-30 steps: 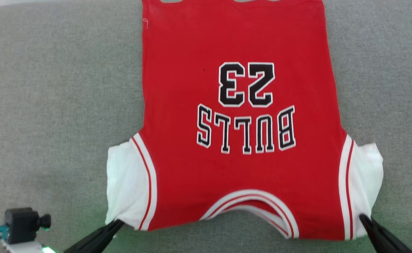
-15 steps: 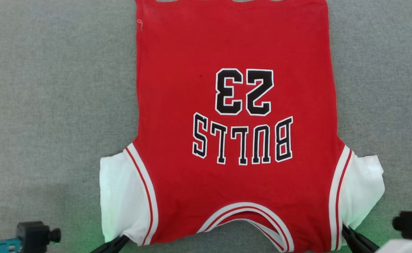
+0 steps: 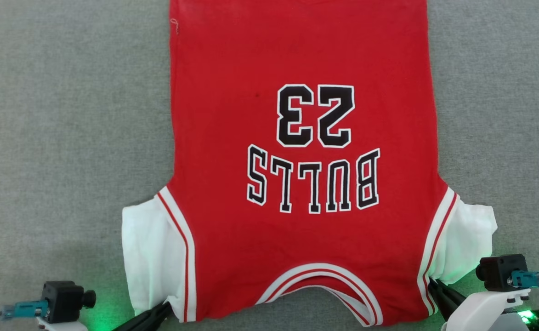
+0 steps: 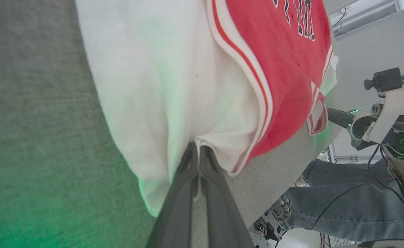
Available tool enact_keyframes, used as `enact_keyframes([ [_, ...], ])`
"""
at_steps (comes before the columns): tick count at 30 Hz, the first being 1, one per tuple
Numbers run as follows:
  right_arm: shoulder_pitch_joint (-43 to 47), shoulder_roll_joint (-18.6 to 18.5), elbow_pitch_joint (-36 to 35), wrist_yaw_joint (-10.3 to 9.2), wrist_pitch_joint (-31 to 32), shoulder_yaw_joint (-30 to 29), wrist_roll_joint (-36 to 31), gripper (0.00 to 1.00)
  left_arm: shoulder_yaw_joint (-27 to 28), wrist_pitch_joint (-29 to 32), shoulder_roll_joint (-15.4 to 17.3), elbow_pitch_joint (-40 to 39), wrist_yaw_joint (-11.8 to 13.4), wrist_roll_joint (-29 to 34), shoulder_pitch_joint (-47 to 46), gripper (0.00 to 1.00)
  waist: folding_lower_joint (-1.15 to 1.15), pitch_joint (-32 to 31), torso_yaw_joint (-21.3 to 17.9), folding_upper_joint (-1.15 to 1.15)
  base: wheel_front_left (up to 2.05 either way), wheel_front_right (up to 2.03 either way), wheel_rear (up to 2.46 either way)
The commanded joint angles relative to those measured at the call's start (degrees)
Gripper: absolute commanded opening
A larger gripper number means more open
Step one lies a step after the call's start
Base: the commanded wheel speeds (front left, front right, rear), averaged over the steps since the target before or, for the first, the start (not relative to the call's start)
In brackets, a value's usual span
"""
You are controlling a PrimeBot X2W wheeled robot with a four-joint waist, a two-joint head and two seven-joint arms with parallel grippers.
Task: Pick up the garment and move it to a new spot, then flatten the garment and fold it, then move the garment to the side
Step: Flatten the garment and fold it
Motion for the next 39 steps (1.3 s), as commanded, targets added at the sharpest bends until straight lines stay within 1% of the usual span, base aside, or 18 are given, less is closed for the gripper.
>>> enact_keyframes([
  [1, -1.33, 1.47, 8.62, -0.53, 0.71, 3.45, -1.54, 0.00, -1.19, 0.06, -0.65, 1.12, 0.20, -0.06, -0.64, 0.00, 0.00, 0.17, -0.53, 0.00, 0.00, 0.00, 0.00],
  [2, -1.43, 1.47, 8.11, -0.54, -0.23, 3.20, -1.50, 0.28, -1.53, 0.03, -0.66, 1.10, 0.20, -0.30, -0.98, 0.00, 0.00, 0.14, -0.71, 0.00, 0.00, 0.00, 0.00],
  [3, -1.29, 1.43, 7.10, -0.54, -1.01, 2.85, -1.69, 0.91, -1.77, -0.10, -0.54, 1.00, 0.20, -0.59, -1.09, 0.00, 0.00, 0.07, -0.91, 0.00, 0.00, 0.00, 0.00],
  [4, -0.99, 1.38, 5.67, -0.54, -1.73, 2.40, -1.92, 1.00, -1.89, -0.05, -0.29, 0.79, 0.20, -0.73, -1.17, 0.00, 0.00, 0.03, -1.15, 0.00, 0.00, 0.00, 0.00],
  [6, -0.08, 1.11, 1.77, -0.55, -2.48, 1.28, -1.70, 1.00, -1.90, -0.24, 0.35, 0.27, 0.20, -0.91, -0.95, 0.00, 0.00, 0.00, -1.63, 0.00, 0.00, 0.00, 0.00],
  [9, 2.66, 0.67, -6.46, -0.68, -1.02, -0.07, -0.04, 1.00, -0.43, -0.33, 0.66, -0.66, 0.20, -0.88, -0.10, 0.00, 0.00, -0.07, -1.96, 0.00, 0.00, 0.00, 0.00],
  [13, 5.47, 0.83, -19.96, -0.33, 4.58, -1.22, 0.98, 1.00, 2.31, -0.39, 0.69, -2.58, 0.17, 0.03, 1.29, 0.00, 0.00, 0.35, -1.73, 0.00, 0.00, 0.00, 0.00],
  [16, 2.92, 0.83, -27.23, -0.32, 9.84, -3.04, 2.13, 1.00, 3.59, -0.40, 0.85, -4.23, 0.16, 1.31, 1.53, 0.00, 0.00, 1.35, -0.89, 0.00, 0.00, 0.00, 0.00],
  [19, -4.52, 0.85, -29.90, -0.32, 15.51, -4.66, 1.33, 1.00, 4.16, -0.41, 1.01, -5.69, 0.16, 2.40, 0.72, 0.00, 0.00, 2.92, 0.31, 0.00, 0.00, 0.00, 0.00],
  [21, -12.49, 0.81, -28.38, -0.33, 18.56, -6.05, 0.45, 1.00, 4.12, -0.42, 1.05, -6.52, 0.16, 3.21, -0.09, 0.00, 0.00, 4.15, 1.24, 0.00, 0.00, 0.00, 0.00],
  [23, -20.86, 0.90, -24.76, -0.32, 21.63, -6.14, -1.75, 1.00, 3.82, -0.42, 0.96, -7.16, 0.16, 4.00, -1.25, 0.00, 0.00, 5.56, 2.32, 0.00, 0.00, 0.00, 0.00],
  [27, -37.25, 0.82, -14.10, -0.33, 25.65, -7.11, -5.83, 1.00, 2.41, -0.41, 0.36, -7.97, 0.15, 5.02, -4.12, 0.00, 0.00, 8.67, 5.09, 0.00, 0.00, 0.00, 0.00],
  [29, -44.73, 0.78, -8.44, -0.33, 27.00, -7.95, -8.88, 1.00, 1.37, -0.41, -0.07, -8.02, 0.16, 5.34, -5.68, 0.00, 0.00, 10.05, 6.52, 0.00, 0.00, 0.00, 0.00],
  [33, -55.76, 0.75, 1.54, -0.33, 29.41, -10.25, -15.27, 1.00, -0.46, -0.42, -1.09, -7.67, 0.17, 5.30, -8.85, 0.00, 0.00, 12.77, 9.49, 0.00, 0.00, 0.00, 0.00],
  [35, -60.48, 0.78, 5.01, -0.33, 29.92, -11.70, -17.86, 1.00, -1.40, -0.39, -1.52, -7.35, 0.21, 5.25, -10.38, 0.00, 0.00, 14.08, 10.74, 0.00, 0.00, 0.00, 0.00],
  [36, -60.48, 0.78, 5.01, -0.33, 29.92, -11.70, -17.86, 1.00, -1.40, -0.39, -1.52, -7.35, 0.21, 5.25, -10.38, 0.00, 0.00, 14.08, 10.74, 0.00, 0.00, 0.00, 0.00],
  [39, -65.54, 0.81, 9.65, -0.32, 30.64, -14.29, -21.55, 1.00, -2.77, -0.36, -2.17, -6.72, 0.34, 5.20, -12.38, 0.00, 0.00, 15.82, 12.29, 0.00, 0.00, 0.00, 0.00],
])
